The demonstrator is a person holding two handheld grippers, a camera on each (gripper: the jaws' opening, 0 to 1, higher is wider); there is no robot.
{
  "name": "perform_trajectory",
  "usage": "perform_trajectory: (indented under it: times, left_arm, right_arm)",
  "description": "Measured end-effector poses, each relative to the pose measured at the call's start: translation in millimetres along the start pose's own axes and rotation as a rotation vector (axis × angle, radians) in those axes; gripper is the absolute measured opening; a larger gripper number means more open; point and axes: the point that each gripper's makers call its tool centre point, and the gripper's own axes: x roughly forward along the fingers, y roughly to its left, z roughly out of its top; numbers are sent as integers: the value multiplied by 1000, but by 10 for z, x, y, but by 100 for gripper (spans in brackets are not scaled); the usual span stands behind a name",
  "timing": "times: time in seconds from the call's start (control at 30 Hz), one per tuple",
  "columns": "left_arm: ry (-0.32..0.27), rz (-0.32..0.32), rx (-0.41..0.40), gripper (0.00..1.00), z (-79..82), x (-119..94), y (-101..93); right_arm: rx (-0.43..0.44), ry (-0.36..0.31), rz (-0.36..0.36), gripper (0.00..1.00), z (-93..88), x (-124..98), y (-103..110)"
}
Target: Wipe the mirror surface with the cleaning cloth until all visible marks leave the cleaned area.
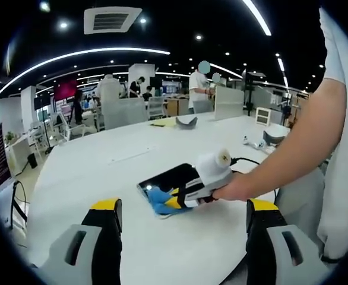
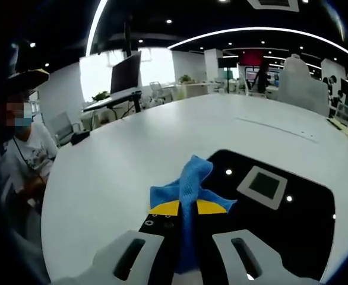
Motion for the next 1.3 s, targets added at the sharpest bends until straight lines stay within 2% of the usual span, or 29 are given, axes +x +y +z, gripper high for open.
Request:
perform_trajectory:
  times: [0.73,0.9,1.3]
  left_arm:
    - [3,16,16,87,90,-20,-64]
    - [18,11,29,87,72,5,-106]
    - [26,10,46,87,151,73,-185]
  right_arm:
    - [13,-2,-25,3,-102,-207,-174]
    - [28,-3,-44,3,-137,-288,-275]
    - [45,-9,-66,3,-207,-431,-439]
